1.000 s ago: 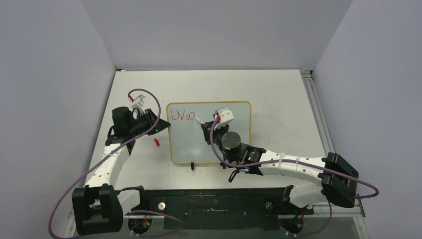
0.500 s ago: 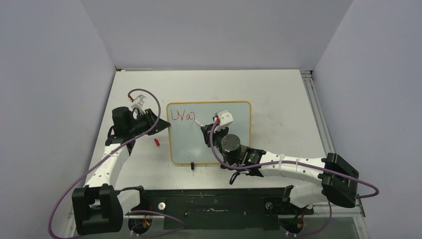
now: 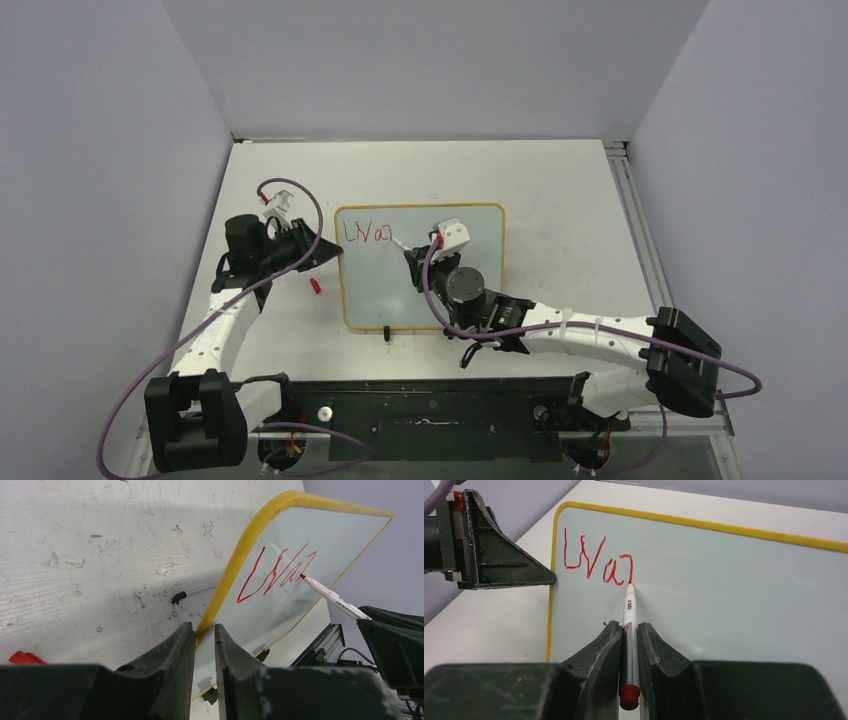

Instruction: Write a sentence on the whiteboard

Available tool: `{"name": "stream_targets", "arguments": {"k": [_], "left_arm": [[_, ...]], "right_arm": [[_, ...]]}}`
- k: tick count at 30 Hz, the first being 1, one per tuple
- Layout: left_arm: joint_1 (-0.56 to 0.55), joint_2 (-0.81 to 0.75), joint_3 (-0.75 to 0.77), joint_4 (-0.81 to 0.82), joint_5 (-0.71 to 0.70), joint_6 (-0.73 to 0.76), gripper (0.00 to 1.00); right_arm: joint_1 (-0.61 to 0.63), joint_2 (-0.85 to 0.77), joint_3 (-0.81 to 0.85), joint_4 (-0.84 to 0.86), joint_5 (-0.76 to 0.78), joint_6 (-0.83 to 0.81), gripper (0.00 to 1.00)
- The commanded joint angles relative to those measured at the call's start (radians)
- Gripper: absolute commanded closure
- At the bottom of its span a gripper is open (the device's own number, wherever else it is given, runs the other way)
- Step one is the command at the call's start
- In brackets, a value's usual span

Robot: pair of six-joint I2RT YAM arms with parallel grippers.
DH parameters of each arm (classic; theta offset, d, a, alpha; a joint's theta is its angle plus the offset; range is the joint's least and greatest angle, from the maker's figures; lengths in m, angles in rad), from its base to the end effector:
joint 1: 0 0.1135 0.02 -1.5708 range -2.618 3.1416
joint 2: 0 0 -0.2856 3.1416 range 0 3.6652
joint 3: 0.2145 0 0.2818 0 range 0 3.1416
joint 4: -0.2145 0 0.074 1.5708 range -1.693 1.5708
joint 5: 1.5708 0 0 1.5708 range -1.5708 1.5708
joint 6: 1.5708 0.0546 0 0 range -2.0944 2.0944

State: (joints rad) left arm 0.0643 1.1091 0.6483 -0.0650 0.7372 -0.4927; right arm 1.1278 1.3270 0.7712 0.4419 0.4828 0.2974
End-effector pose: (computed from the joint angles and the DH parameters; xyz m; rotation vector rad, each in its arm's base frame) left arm 0.2668 -0.0196 0.2431 -0.1255 2.1025 -1.0277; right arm 0.1679 0.2947 0.2824 -0.3392 1.6819 0.6653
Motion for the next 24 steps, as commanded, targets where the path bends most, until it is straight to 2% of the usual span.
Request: {"name": "stream_targets", "arguments": {"k": [1, 16, 24], "left_arm": [[-0.006, -0.009, 0.048, 0.013, 0.024, 0.008, 0.81], [-0.006, -0.008, 0.048, 0.011, 0.024, 0.01, 0.81], [-0.006, -0.011, 0.048, 0.01, 0.024, 0.009, 0.81]], "right_arm": [[-0.023, -0.004, 0.05, 0.057, 0.027, -0.025, 0.95], [-0.036, -0.041, 0.019, 0.057, 0.068, -0.02, 0.95], [-0.036, -0.073, 0.0, 0.059, 0.031, -0.029, 0.95]]}}
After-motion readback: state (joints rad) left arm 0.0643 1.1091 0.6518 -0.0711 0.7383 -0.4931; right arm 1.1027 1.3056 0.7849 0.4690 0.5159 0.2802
